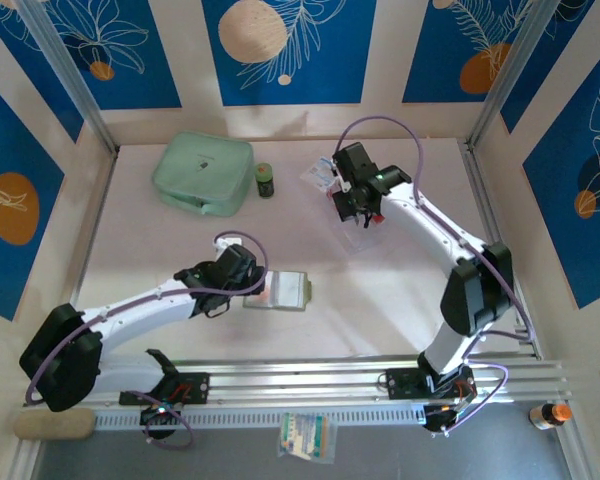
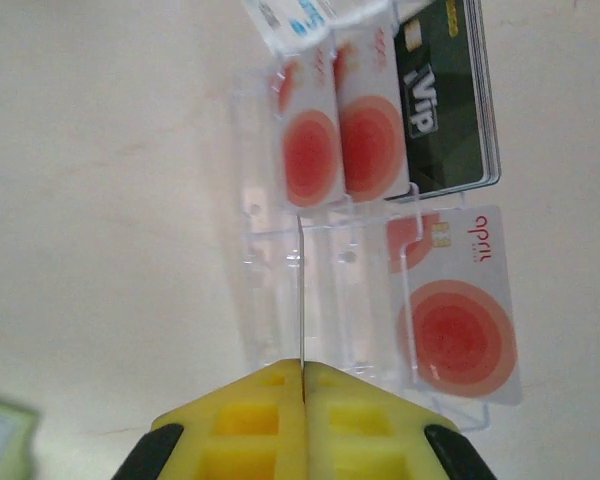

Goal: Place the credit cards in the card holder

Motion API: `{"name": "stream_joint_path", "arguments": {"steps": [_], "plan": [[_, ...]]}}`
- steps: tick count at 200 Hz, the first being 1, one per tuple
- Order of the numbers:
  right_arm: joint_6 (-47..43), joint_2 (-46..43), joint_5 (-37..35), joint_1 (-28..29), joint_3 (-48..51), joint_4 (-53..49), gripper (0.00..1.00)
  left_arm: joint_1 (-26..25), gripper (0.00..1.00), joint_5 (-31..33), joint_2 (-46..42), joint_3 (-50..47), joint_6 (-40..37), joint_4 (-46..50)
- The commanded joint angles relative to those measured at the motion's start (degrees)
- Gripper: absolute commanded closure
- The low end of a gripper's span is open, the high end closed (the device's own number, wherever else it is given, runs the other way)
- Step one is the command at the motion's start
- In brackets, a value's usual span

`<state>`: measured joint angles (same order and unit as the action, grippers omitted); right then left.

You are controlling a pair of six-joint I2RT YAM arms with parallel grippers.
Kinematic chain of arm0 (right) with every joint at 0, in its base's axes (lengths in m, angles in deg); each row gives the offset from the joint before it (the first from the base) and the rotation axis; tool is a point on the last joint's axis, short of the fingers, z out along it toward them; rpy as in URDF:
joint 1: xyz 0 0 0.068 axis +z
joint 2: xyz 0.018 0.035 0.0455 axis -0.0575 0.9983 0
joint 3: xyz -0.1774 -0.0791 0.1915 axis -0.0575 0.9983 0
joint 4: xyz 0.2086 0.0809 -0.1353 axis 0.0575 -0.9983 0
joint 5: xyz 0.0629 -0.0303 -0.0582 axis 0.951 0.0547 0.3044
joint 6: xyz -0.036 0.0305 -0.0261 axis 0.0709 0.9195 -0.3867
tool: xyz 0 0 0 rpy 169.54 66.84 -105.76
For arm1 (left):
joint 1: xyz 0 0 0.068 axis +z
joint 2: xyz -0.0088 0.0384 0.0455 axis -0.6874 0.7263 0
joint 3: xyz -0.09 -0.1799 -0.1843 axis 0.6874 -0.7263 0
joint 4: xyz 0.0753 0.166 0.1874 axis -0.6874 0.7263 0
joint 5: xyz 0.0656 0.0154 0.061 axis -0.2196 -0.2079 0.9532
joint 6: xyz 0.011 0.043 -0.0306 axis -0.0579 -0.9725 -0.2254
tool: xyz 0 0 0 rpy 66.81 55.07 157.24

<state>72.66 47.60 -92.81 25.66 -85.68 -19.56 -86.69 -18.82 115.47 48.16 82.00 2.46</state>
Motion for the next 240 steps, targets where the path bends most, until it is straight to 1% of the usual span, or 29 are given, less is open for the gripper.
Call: {"name": "stream_joint_path", "arguments": {"steps": [1,8,21,37,57,76,82,92,111,139,156,173,191,240], "plan": [[7.93,-6.08,9.1,0.56,3.21,1.86,1.0,0.88,0.0,0.16,0.17,2.88,-1.41,4.42],[10.02,-7.7,12.57,0.79,4.88,3.47,1.0,0.99,0.0,-0.26,0.62,3.4,-1.66,4.82],[15.07,-10.71,16.01,1.36,9.05,6.83,1.0,1.17,0.0,-0.55,1.65,4.66,-2.15,5.92],[21.86,-14.69,22.83,1.54,16.1,13.52,1.0,1.41,0.0,-0.85,2.63,5.9,-3.47,6.97],[32.21,-18.84,29.34,1.96,26.16,25.61,1.0,2.17,0.0,-2.27,3.33,6.38,-5.0,7.65],[42.43,-20.93,31.35,3.95,35.13,37.94,1.0,3.1,0.0,-3.61,3.77,6.65,-6.19,8.57],[44.54,-21.11,30.98,5.23,37.32,40.95,1.0,3.19,0.0,-3.72,3.91,6.54,-6.59,8.75],[47.15,-21.01,28.13,8.03,39.78,43.95,1.0,3.38,0.0,-4.0,3.96,6.16,-6.77,8.5],[48.79,-19.59,22.86,13.18,42.51,47.83,1.0,3.59,0.0,-4.97,4.22,4.71,-6.79,5.97],[50.39,-16.5,19.03,17.35,45.43,54.43,1.0,3.55,0.0,-5.34,5.49,3.59,-6.96,2.32],[51.04,-15.04,17.7,18.56,46.42,57.57,1.0,3.58,0.0,-4.97,5.86,2.81,-6.69,0.34],[51.28,-14.36,16.73,19.33,46.8,59.18,1.0,3.55,0.0,-3.94,6.14,2.79,-6.01,0.32],[51.54,-14.73,15.04,20.17,47.44,59.92,1.0,3.54,0.0,-4.25,6.2,2.72,-6.29,-0.47],[53.91,-14.58,13.08,21.12,50.86,64.86,1.0,3.61,0.0,-3.7,8.63,3.42,-7.3,0.57]]}}
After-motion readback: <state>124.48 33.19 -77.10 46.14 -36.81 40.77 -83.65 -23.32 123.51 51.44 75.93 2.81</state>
